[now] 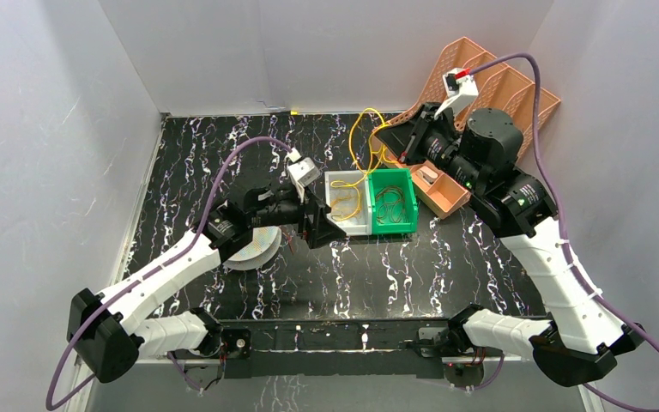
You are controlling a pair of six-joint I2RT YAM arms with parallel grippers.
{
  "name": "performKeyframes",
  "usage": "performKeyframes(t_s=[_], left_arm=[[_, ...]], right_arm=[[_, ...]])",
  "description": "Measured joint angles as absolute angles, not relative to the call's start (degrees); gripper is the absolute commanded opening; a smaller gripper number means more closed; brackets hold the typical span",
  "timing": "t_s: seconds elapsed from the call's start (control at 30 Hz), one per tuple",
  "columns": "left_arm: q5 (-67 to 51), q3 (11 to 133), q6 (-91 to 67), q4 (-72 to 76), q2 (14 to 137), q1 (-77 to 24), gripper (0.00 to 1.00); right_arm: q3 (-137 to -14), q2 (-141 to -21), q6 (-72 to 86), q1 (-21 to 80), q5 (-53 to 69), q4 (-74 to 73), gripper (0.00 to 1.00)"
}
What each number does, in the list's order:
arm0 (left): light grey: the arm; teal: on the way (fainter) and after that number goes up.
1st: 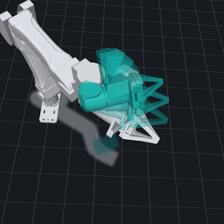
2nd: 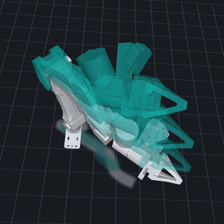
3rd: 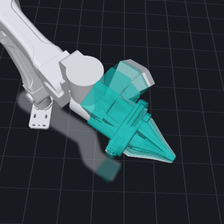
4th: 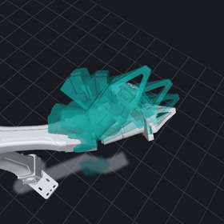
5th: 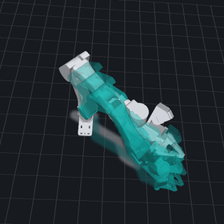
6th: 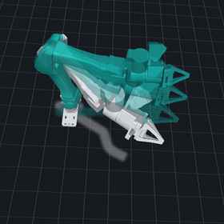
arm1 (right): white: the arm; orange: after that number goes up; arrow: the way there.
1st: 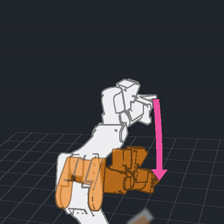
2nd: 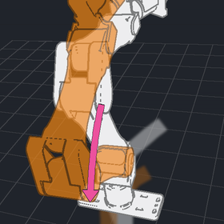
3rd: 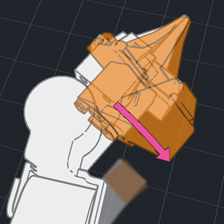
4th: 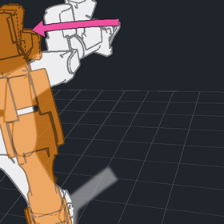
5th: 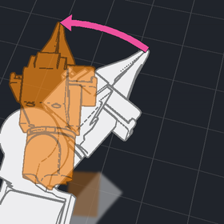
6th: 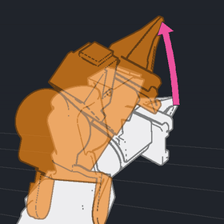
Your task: Wrap the cables
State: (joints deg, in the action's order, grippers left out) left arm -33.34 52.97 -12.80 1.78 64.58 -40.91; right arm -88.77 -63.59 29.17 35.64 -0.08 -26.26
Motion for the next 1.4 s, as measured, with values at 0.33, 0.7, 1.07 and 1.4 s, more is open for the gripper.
performKeyframes(t_s=[0.33, 0.7, 1.07, 1.4], left_arm=[[-33.6, 51.2, -10.1, 6.7, 64.8, -40.9, 0.80], [-36.0, 50.2, -10.7, 9.0, 66.4, -40.9, 0.38], [-38.2, 50.4, -10.8, 7.8, 67.9, -40.9, 0.00], [-40.0, 51.9, -11.0, 3.3, 68.0, -40.9, 0.00]], right_arm=[[-89.5, -64.2, 32.8, 35.6, 5.4, -23.7, 0.00], [-89.5, -64.2, 34.8, 35.6, 7.8, -22.1, 0.00], [-89.3, -63.6, 34.9, 35.6, 7.2, -22.1, 0.00], [-82.5, -58.8, 34.1, 35.6, -2.5, -22.5, 0.00]])
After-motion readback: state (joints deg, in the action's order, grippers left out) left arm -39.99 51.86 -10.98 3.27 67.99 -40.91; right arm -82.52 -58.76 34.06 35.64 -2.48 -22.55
